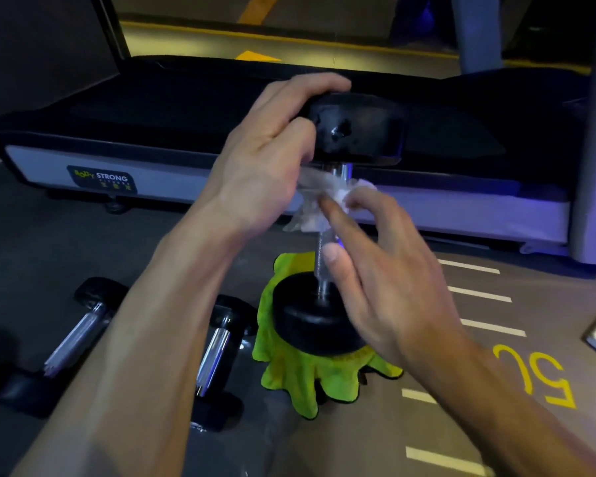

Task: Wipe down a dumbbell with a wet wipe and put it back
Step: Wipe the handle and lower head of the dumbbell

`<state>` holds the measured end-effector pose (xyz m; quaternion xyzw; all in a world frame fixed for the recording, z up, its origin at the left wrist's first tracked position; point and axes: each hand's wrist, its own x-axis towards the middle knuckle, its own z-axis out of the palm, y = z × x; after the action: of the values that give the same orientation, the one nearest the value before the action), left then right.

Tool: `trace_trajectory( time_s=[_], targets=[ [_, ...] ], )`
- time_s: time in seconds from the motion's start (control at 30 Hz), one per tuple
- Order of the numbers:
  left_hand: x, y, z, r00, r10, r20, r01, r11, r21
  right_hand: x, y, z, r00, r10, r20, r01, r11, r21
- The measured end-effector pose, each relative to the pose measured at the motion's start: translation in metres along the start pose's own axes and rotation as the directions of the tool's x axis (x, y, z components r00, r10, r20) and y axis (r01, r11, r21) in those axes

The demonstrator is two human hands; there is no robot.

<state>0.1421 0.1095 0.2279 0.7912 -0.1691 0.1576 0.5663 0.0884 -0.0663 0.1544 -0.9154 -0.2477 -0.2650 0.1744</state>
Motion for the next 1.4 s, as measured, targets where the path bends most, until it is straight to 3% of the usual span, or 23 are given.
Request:
trace_trajectory(
  time_s=[0.2,0.43,0.57,0.67,0.73,0.8,0.87,0.93,1.03,1.1,1.17,1.3,1.4],
  targets=[
    [0.0,0.0,-0.003,1.0,-0.018,-0.005,0.018,1.0,-0.002,-0.034,-0.012,0.005,0.992,-0.05,0.119,0.062,0.993,-0.098],
    [-0.006,-0.002,0.002,0.995,0.091,-0.04,-0.085,0.989,0.12,-0.029,-0.054,0.027,0.991,0.089,0.098,-0.062,0.965,-0.254],
    [-0.004,-0.005,0.004,0.987,0.137,-0.088,-0.125,0.984,0.13,-0.033,-0.019,0.012,0.981,0.007,0.194,-0.017,0.999,0.052],
    [-0.004,-0.005,0.005,0.986,0.142,-0.085,-0.133,0.986,0.104,-0.035,0.011,0.005,0.973,0.06,0.222,-0.142,0.918,0.371],
    [-0.005,-0.004,0.005,0.986,0.145,-0.08,-0.139,0.987,0.081,-0.035,0.015,0.005,0.976,0.096,0.196,-0.175,0.88,0.441],
    [-0.006,-0.004,0.005,0.987,0.143,-0.079,-0.139,0.989,0.054,-0.036,0.0,0.006,0.983,0.101,0.151,-0.147,0.93,0.338],
    [-0.007,-0.004,0.004,0.987,0.14,-0.084,-0.137,0.99,0.042,-0.039,-0.028,0.009,0.99,0.068,0.127,-0.078,0.994,0.071],
    [-0.007,-0.004,0.002,0.988,0.133,-0.077,-0.13,0.991,0.043,-0.039,-0.047,0.01,0.986,0.079,0.144,-0.074,0.996,-0.042],
    [-0.006,-0.006,-0.001,0.988,0.135,-0.07,-0.132,0.99,0.042,-0.035,-0.027,0.009,0.986,0.064,0.155,-0.091,0.98,0.175],
    [-0.005,-0.008,-0.002,0.988,0.142,-0.059,-0.141,0.99,0.03,-0.036,-0.001,0.006,0.971,0.126,0.205,-0.205,0.876,0.435],
    [-0.003,-0.01,-0.002,0.989,0.148,-0.032,-0.148,0.989,-0.001,-0.037,0.013,0.006,0.956,0.177,0.235,-0.284,0.759,0.585],
    [0.001,-0.012,-0.005,0.988,0.154,0.03,-0.151,0.986,-0.062,-0.024,0.019,0.015,0.956,0.196,0.22,-0.294,0.679,0.673],
    [0.003,-0.015,-0.007,0.989,0.144,0.028,-0.142,0.988,-0.067,-0.004,0.015,0.017,0.98,0.196,0.047,-0.177,0.729,0.661]
  ],
)
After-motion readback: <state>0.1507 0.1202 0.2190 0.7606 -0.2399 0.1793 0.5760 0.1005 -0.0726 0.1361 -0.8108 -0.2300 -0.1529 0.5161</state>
